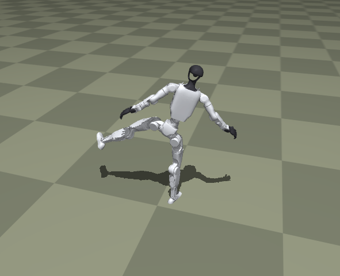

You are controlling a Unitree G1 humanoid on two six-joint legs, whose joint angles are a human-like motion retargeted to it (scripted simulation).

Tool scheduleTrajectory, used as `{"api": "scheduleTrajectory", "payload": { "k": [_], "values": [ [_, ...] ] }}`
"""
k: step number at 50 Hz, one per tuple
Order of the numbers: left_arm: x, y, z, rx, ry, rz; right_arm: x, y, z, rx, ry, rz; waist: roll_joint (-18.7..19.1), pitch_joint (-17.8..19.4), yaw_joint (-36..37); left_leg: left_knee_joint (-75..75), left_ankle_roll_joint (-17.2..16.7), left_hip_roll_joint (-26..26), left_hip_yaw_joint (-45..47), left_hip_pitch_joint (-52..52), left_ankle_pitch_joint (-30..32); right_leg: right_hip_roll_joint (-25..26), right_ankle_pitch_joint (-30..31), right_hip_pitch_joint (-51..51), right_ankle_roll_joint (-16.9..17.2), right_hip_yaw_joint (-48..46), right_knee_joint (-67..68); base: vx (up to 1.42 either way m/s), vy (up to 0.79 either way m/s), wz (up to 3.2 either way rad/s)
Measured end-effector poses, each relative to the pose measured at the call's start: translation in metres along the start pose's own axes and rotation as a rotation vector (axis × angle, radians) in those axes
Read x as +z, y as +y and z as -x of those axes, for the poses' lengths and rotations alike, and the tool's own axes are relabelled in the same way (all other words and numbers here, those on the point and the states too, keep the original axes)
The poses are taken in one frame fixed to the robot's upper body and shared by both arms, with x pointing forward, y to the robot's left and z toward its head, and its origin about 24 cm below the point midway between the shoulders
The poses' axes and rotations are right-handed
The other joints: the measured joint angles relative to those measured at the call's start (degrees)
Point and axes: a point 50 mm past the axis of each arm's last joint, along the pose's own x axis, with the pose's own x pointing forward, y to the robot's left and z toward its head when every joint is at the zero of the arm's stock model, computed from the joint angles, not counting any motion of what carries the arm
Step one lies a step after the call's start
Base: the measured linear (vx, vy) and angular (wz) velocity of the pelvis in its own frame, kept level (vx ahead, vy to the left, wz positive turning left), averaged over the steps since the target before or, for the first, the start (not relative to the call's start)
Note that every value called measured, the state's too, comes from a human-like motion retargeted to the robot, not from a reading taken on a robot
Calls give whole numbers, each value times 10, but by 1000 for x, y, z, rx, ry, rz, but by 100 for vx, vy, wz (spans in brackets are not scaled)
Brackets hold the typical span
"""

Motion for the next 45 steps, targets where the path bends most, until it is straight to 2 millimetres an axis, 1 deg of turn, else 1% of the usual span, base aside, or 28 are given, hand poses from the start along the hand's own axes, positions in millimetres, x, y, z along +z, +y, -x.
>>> {"api": "scheduleTrajectory", "payload": {
  "k": [3, 5, 9, 11, 13, 15, 17, 20, 23, 25, 28, 30, 33, 35, 40, 45],
  "values": [
    [-5, -23, 3, -60, 24, 2, -3, 58, 11, 113, 38, -37, 36, -3, -4, 7, 0, -20, 16, 27, -19, 35, -15, 22, 0, -8, -2, 5, -3, -34],
    [-4, -39, 5, -107, 26, -8, -2, 96, 21, 179, 70, -68, 62, -7, -6, 10, 3, -39, 24, 43, -28, 60, -23, 33, -4, -12, -5, 1, -1, -26],
    [3, -69, 9, -206, 7, -50, 7, 161, 46, 305, 114, -99, 111, -19, -14, 10, 22, -112, 26, 64, -38, 97, -34, 45, -16, -20, -9, 0, 0, 0],
    [10, -81, 10, -237, -14, -67, 16, 189, 60, 377, 113, -94, 134, -20, -17, 8, 33, -153, 18, 79, -43, 114, -44, 58, -26, -26, -9, 0, 0, 0],
    [18, -93, 11, -267, -44, -84, 28, 213, 74, 453, 83, -70, 158, -21, -20, 6, 44, -193, 8, 93, -47, 134, -52, 70, -36, -32, -9, -1, 3, -2],
    [27, -106, 14, -300, -80, -99, 42, 232, 86, 528, 20, -27, 186, -27, -23, 5, 54, -229, -2, 102, -54, 159, -57, 76, -45, -35, -12, -4, 7, -2],
    [37, -118, 17, -327, -126, -104, 57, 247, 96, 595, -67, 23, 212, -35, -27, 3, 63, -261, -9, 108, -67, 184, -60, 78, -51, -37, -15, -4, 8, -2],
    [54, -135, 23, -360, -202, -99, 79, 263, 110, 674, -210, 86, 246, -43, -34, -1, 71, -302, -24, 116, -95, 221, -62, 80, -55, -38, -19, -4, 9, -7],
    [70, -150, 30, -391, -278, -94, 97, 273, 121, 726, -319, 109, 272, -47, -42, -5, 75, -331, -50, 122, -124, 257, -62, 82, -54, -36, -20, -3, 8, -13],
    [79, -158, 35, -415, -322, -98, 104, 278, 127, 753, -362, 107, 284, -49, -48, -6, 79, -344, -67, 126, -142, 278, -63, 83, -51, -34, -18, -1, 6, -13],
    [91, -167, 40, -451, -374, -115, 106, 284, 135, 793, -377, 104, 285, -55, -57, -6, 92, -348, -61, 133, -172, 302, -65, 84, -40, -32, -12, 0, 2, -3],
    [99, -170, 41, -469, -401, -126, 102, 287, 140, 818, -371, 114, 278, -59, -62, -5, 101, -342, -38, 138, -192, 312, -68, 83, -29, -31, -7, 0, 0, 0],
    [113, -172, 42, -478, -439, -139, 94, 290, 145, 856, -355, 141, 256, -61, -64, -1, 104, -331, -5, 144, -211, 320, -71, 84, -18, -28, -6, 1, 1, -6],
    [122, -172, 41, -474, -465, -144, 88, 291, 149, 880, -345, 158, 237, -60, -61, 4, 99, -325, 5, 146, -217, 324, -71, 86, -16, -24, -8, 1, 5, -26],
    [149, -172, 44, -459, -553, -146, 73, 290, 155, 929, -327, 167, 187, -52, -45, 25, 74, -320, 11, 144, -234, 325, -66, 88, -20, -6, -15, 0, 7, -36],
    [174, -183, 57, -488, -652, -159, 69, 287, 156, 951, -306, 127, 157, -41, -38, 41, 64, -314, 20, 140, -246, 328, -61, 84, -22, 8, -16, -1, 9, -30]
  ]
}}
